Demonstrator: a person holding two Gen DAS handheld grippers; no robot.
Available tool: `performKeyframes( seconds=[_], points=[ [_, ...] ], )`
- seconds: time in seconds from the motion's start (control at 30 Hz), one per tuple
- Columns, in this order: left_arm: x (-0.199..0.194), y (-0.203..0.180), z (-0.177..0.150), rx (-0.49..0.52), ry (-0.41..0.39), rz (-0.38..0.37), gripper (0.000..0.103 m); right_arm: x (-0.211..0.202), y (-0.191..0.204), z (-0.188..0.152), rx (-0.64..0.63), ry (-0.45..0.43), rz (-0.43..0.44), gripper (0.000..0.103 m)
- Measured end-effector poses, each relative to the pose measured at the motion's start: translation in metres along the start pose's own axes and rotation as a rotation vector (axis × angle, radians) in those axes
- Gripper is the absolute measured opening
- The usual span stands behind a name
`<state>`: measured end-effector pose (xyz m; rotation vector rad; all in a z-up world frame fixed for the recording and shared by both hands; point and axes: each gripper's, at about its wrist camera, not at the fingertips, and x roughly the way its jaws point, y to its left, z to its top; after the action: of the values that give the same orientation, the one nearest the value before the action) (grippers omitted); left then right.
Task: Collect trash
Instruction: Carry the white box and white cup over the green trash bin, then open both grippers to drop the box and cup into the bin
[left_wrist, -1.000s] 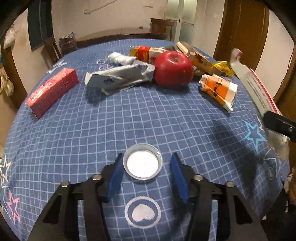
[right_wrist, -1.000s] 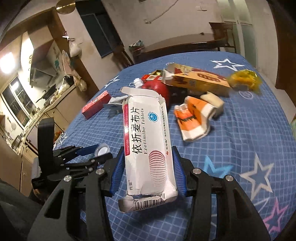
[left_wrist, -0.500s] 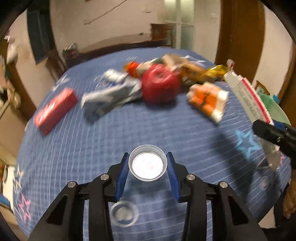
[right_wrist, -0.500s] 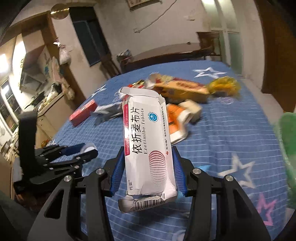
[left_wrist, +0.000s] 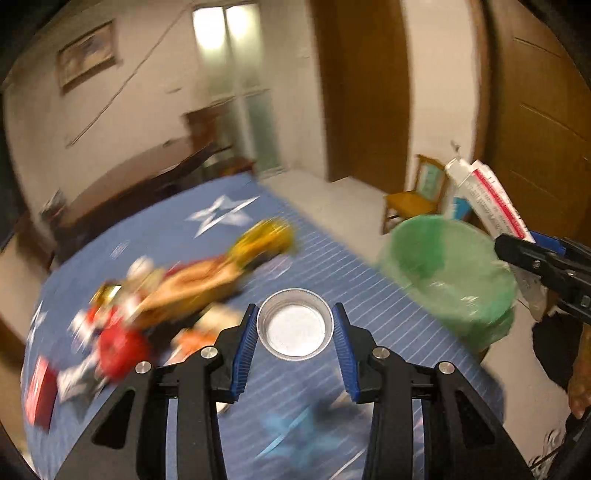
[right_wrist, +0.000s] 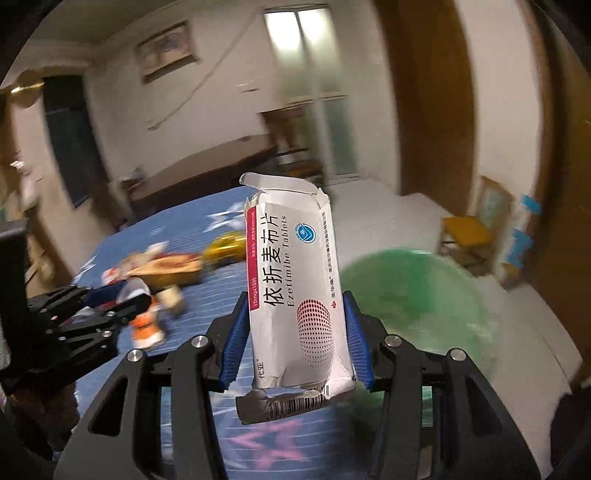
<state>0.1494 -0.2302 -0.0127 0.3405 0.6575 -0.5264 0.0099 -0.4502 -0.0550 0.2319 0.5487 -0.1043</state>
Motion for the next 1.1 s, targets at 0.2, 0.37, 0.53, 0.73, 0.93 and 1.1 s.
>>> performKeyframes(
  seconds=[0.2,0.37,0.53,0.73,0.93,1.1],
  points=[
    [0.043,-0.070,0.054,0.079,-0.050,-0.086,0.042,0.004,-0.059,0.018,0.034,0.009,-0.149,0.047],
    [0.076,-0.110,0.083,0.103,-0.030,-0.156,0.042,0.013,-0.083,0.023,0.058,0.036,-0.189,0.047],
    [0.106,-0.137,0.096,0.117,0.025,-0.203,0.041,0.026,-0.102,0.015,0.098,0.078,-0.196,0.047],
    [0.124,-0.158,0.090,0.153,0.052,-0.204,0.041,0.033,-0.112,0.007,0.119,0.108,-0.196,0.047],
    [0.129,-0.164,0.081,0.170,0.068,-0.201,0.041,0.037,-0.116,0.003,0.132,0.125,-0.191,0.047],
    [0.132,-0.167,0.078,0.183,0.069,-0.190,0.041,0.041,-0.123,0.002,0.138,0.135,-0.185,0.047]
  ],
)
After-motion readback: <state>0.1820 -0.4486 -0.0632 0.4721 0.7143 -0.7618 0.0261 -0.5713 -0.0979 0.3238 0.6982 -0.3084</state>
